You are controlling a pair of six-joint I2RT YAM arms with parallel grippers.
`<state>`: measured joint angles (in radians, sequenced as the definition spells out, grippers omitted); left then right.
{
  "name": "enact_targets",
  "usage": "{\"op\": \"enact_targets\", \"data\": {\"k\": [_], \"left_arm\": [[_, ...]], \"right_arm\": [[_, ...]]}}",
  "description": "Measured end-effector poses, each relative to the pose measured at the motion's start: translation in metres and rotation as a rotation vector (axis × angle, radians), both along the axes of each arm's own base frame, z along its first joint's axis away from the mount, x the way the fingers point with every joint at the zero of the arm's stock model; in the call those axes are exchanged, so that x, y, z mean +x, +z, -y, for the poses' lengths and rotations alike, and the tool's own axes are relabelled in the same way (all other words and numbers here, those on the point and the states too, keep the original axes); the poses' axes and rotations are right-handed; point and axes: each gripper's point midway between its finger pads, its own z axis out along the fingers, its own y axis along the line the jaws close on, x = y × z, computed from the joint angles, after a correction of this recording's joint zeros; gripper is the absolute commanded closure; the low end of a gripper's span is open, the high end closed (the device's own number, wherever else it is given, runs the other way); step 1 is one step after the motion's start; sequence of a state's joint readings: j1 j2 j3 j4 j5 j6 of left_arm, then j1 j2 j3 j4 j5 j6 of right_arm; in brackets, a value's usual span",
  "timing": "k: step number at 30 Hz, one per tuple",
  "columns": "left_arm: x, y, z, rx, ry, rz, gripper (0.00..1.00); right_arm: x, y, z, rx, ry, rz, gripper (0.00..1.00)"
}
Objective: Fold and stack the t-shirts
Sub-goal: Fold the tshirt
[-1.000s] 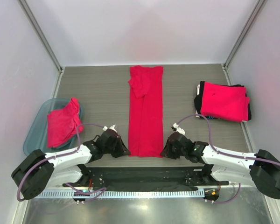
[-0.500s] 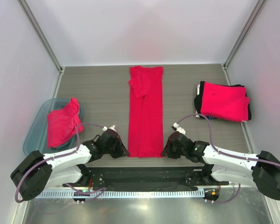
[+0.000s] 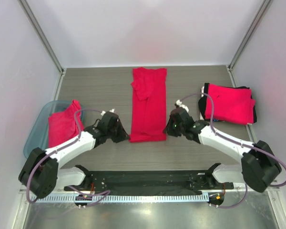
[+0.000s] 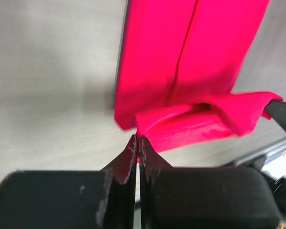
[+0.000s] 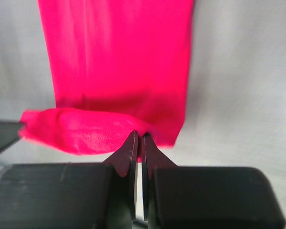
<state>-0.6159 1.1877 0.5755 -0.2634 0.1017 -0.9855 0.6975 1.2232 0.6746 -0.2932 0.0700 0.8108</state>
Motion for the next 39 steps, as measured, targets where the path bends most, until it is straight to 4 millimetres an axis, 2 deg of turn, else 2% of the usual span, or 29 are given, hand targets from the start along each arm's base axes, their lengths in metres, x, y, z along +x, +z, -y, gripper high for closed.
{"op": "enact_targets", "data": {"k": [7, 17, 23, 27, 28, 29, 30, 31, 32, 34, 35, 39], "left_arm": [[0.075, 0.019, 0.005, -0.001, 0.058, 0.016, 1.00], [0.182, 0.047, 0.025, -0.039, 0.111, 0.081, 1.00], [0.223, 0.042, 0.029, -0.035, 0.145, 0.080, 1.00], [0.249, 0.036, 0.031, -0.043, 0.172, 0.075, 1.00], [0.255, 0.033, 0.030, -0.043, 0.176, 0.073, 1.00], [0.261, 0.030, 0.030, -0.047, 0.179, 0.069, 0.96], [0.270, 0.026, 0.030, -0.052, 0.179, 0.063, 0.83], [0.277, 0.022, 0.030, -0.054, 0.174, 0.063, 0.48], [0.285, 0.017, 0.029, -0.056, 0.170, 0.063, 0.36], [0.292, 0.008, 0.024, -0.058, 0.169, 0.052, 0.23], [0.291, 0.004, 0.021, -0.052, 0.169, 0.042, 0.21], [0.281, 0.002, 0.008, -0.028, 0.171, 0.033, 0.20]], "right_arm": [[0.079, 0.014, 0.008, -0.048, -0.041, 0.011, 0.99], [0.171, 0.016, 0.021, -0.046, -0.080, 0.003, 0.99], [0.215, 0.001, 0.017, -0.038, -0.073, -0.019, 0.99], [0.236, -0.010, 0.016, -0.039, -0.075, -0.028, 0.99], [0.241, -0.012, 0.017, -0.039, -0.078, -0.028, 0.91], [0.244, -0.012, 0.017, -0.039, -0.080, -0.027, 0.78], [0.250, -0.011, 0.017, -0.036, -0.082, -0.024, 0.65], [0.254, -0.011, 0.017, -0.033, -0.088, -0.021, 0.50], [0.261, -0.010, 0.018, -0.032, -0.091, -0.014, 0.47], [0.271, -0.009, 0.021, -0.036, -0.097, 0.003, 0.44], [0.274, -0.008, 0.024, -0.039, -0.105, 0.010, 0.42], [0.269, -0.011, 0.036, -0.045, -0.131, 0.035, 0.37]]}}
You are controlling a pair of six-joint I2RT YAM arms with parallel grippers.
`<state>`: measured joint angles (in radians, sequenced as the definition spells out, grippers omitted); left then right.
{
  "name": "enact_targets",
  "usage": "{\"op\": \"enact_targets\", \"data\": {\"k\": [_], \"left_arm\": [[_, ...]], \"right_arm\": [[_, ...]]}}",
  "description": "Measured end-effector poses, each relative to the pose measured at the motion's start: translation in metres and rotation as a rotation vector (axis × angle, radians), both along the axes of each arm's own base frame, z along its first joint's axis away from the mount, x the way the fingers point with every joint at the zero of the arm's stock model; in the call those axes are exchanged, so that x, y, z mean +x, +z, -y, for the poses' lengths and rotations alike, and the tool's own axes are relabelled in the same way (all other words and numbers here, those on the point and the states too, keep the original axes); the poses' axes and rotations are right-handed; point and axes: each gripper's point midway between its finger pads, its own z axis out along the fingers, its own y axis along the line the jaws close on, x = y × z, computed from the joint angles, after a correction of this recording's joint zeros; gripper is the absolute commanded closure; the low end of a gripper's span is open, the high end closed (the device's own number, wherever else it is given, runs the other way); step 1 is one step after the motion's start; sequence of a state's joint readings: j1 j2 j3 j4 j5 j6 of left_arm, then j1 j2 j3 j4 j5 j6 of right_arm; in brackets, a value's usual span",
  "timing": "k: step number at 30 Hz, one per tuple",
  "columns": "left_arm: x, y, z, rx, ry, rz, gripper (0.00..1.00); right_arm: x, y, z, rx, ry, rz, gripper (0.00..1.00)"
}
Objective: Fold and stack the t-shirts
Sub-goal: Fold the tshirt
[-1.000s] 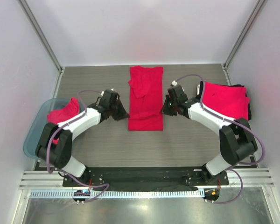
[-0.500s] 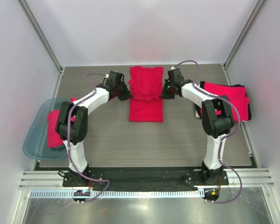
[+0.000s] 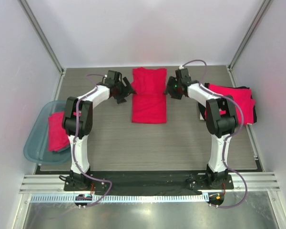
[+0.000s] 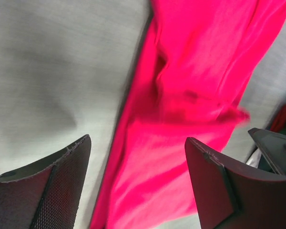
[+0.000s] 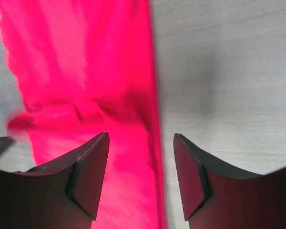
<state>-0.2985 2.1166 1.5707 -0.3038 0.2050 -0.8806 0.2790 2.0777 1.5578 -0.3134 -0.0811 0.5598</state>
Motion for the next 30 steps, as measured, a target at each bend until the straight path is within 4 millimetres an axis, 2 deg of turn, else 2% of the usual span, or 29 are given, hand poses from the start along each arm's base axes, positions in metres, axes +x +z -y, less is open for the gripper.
{"op": "enact_targets", "data": {"k": [3, 6, 11, 15, 17, 20, 27, 30], "left_arm": [[-0.026, 0.008, -0.007, 0.008, -0.007, -0.003, 0.20], [-0.058, 0.024, -0.007, 0.009, -0.032, 0.015, 0.22], [-0.109, 0.040, 0.012, 0.003, -0.117, 0.051, 0.27], [-0.142, 0.022, 0.026, 0.015, -0.179, 0.020, 0.30], [-0.154, 0.009, 0.024, 0.029, -0.188, -0.013, 0.31], [-0.166, -0.009, 0.015, 0.057, -0.179, -0.056, 0.31], [-0.174, -0.020, 0.008, 0.073, -0.172, -0.077, 0.34], [-0.173, -0.019, 0.009, 0.069, -0.170, -0.071, 0.38]], "right_arm": [[-0.034, -0.006, 0.010, -0.005, 0.000, -0.029, 0.38], [-0.068, 0.000, 0.011, 0.020, 0.027, -0.039, 0.43], [-0.113, 0.011, 0.002, 0.121, 0.097, -0.022, 0.49], [-0.143, -0.009, -0.005, 0.174, 0.146, -0.078, 0.52], [-0.161, -0.025, -0.006, 0.190, 0.160, -0.128, 0.51], [-0.181, -0.039, -0.007, 0.213, 0.172, -0.181, 0.48], [-0.181, -0.036, -0.012, 0.241, 0.192, -0.161, 0.51], [-0.179, -0.040, -0.013, 0.245, 0.188, -0.164, 0.60]]}}
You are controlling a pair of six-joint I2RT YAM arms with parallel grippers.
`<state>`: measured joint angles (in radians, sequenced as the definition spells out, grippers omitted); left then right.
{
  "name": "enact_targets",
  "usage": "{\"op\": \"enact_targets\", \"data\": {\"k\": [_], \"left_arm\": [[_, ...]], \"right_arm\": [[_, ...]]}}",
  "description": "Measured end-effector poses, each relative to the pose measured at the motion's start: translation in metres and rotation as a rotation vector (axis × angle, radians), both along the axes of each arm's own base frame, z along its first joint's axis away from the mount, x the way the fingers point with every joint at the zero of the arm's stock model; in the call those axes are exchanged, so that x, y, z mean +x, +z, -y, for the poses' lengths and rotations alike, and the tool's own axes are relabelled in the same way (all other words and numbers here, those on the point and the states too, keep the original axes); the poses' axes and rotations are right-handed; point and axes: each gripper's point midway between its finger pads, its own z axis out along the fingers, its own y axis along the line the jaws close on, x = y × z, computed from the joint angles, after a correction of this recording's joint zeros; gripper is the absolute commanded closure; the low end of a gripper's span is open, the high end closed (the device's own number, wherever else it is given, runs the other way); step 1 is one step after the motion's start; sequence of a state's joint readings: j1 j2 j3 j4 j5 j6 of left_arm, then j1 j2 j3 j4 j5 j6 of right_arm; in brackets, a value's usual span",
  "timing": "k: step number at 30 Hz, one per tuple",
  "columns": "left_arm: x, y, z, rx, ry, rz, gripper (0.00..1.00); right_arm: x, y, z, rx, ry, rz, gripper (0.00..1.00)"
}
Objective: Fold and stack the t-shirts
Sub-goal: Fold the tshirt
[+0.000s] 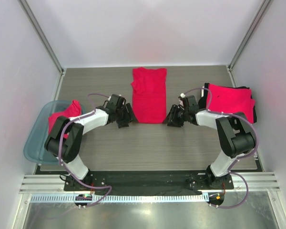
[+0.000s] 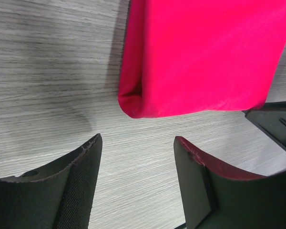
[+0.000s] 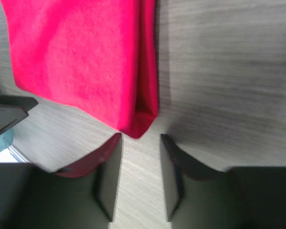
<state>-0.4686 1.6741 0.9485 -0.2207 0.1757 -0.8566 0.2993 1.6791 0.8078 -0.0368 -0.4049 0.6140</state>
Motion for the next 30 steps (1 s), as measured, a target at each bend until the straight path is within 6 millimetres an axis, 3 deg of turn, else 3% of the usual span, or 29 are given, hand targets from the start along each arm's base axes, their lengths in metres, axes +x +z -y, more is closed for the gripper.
{"op": "enact_targets", "data": {"k": [2, 4, 5, 10, 23, 30], "left_arm": [[0.001, 0.000, -0.001, 0.000, 0.004, 0.000, 0.38], [0.002, 0.000, -0.003, -0.001, 0.012, -0.001, 0.40], [0.003, 0.000, -0.004, -0.003, 0.015, -0.001, 0.41], [0.008, -0.001, -0.010, -0.027, 0.049, -0.002, 0.48], [0.018, -0.012, -0.001, -0.102, 0.079, -0.025, 0.52], [0.021, -0.018, -0.001, -0.146, 0.111, -0.035, 0.64]], "right_arm": [[0.003, -0.003, -0.002, 0.012, -0.005, -0.003, 0.70], [0.006, -0.005, -0.004, 0.020, -0.003, 0.002, 0.95], [0.007, -0.007, -0.004, 0.019, -0.009, 0.000, 0.99], [0.011, -0.009, -0.006, 0.028, -0.008, 0.014, 0.99], [0.012, -0.010, -0.006, 0.033, -0.003, 0.042, 0.99], [0.012, -0.010, -0.006, 0.034, -0.003, 0.044, 0.99]]}}
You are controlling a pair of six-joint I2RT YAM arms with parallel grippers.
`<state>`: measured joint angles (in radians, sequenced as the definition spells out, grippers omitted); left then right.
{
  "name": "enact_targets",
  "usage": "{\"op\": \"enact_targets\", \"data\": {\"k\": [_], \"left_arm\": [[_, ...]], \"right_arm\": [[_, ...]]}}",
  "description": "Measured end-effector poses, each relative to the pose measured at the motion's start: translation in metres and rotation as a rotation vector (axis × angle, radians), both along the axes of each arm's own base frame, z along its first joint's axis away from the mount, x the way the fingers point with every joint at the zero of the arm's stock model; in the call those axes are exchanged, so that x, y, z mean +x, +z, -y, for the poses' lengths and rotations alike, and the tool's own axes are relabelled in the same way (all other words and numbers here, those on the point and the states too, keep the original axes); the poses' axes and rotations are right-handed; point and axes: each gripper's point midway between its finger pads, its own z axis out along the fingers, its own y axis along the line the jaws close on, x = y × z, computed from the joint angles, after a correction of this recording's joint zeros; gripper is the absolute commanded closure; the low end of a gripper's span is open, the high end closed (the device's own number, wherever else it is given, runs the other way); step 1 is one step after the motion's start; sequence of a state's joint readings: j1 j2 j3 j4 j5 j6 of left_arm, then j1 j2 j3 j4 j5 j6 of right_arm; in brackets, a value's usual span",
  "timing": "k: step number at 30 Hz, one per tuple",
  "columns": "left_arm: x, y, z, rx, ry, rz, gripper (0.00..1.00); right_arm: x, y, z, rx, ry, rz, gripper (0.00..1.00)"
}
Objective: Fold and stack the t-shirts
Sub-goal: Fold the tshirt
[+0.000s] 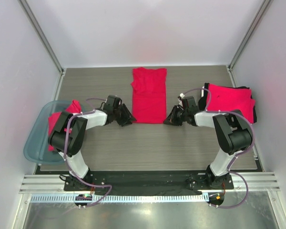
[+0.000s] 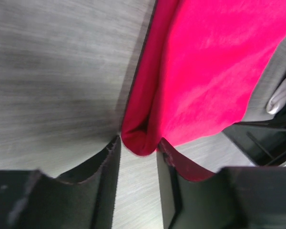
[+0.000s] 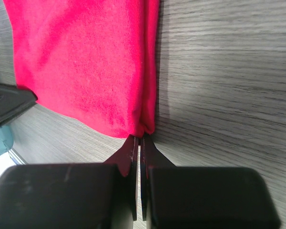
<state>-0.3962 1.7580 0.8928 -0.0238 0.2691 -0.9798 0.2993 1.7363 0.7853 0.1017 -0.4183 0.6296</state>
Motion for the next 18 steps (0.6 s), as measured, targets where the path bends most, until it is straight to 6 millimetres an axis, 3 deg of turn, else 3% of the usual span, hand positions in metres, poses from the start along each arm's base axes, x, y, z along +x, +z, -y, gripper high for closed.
{"op": "enact_targets", "data": {"k": [5, 7, 8, 9, 10, 18], "left_arm": [[0.011, -0.001, 0.006, -0.055, 0.017, 0.017, 0.66], [0.015, -0.001, 0.009, -0.075, 0.019, 0.025, 0.73], [0.016, -0.002, 0.010, -0.082, 0.022, 0.025, 0.77], [0.017, -0.003, 0.011, -0.089, 0.025, 0.025, 0.94], [0.018, -0.004, 0.011, -0.094, 0.029, 0.024, 1.00], [0.011, -0.006, 0.005, -0.091, 0.034, 0.045, 1.00]], "right_arm": [[0.000, 0.000, 0.000, 0.000, 0.000, 0.001, 0.99], [0.000, 0.000, 0.000, 0.000, 0.001, 0.001, 0.99], [0.000, 0.000, 0.000, 0.000, 0.000, 0.001, 0.99], [0.000, 0.000, 0.000, 0.000, 0.001, 0.001, 0.99], [0.000, 0.000, 0.000, 0.000, 0.001, 0.001, 0.99], [-0.002, 0.004, 0.002, -0.006, -0.002, -0.001, 0.99]]}}
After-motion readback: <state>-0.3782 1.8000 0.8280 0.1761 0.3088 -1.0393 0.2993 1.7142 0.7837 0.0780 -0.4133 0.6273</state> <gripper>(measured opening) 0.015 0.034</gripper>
